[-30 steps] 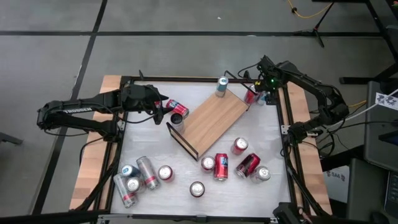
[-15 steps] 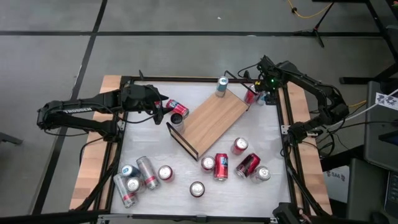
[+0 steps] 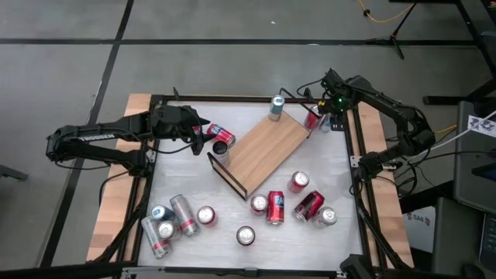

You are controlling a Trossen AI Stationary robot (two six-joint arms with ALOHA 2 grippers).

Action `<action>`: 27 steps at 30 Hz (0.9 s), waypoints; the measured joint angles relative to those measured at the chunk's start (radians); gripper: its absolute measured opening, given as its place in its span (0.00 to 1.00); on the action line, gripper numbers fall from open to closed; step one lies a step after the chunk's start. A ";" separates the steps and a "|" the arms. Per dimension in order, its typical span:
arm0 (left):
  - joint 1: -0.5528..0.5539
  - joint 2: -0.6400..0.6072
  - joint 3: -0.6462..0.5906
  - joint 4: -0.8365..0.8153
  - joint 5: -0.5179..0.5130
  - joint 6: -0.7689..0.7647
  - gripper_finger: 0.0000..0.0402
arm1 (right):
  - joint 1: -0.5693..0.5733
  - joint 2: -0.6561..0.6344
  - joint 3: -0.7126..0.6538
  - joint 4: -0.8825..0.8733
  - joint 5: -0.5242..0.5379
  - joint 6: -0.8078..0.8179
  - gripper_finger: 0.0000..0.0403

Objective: Place canned beverage on shelf
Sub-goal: Put the blue soda can on the shelf aligned with the other blue soda can

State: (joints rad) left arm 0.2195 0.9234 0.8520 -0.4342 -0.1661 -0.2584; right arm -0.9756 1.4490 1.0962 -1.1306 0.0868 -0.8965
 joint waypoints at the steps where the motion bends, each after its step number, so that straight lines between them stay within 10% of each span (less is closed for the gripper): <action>1: 0.000 0.000 0.000 0.000 0.000 0.000 0.73 | 0.000 0.000 0.000 -0.012 0.000 0.024 0.55; 27: 0.000 0.000 0.000 0.000 0.000 0.000 0.73 | 0.092 -0.251 -0.003 -0.368 -0.022 0.657 0.56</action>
State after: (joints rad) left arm 0.2192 0.9234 0.8520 -0.4338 -0.1665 -0.2584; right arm -0.8837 1.1985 1.0935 -1.4985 0.0647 -0.2395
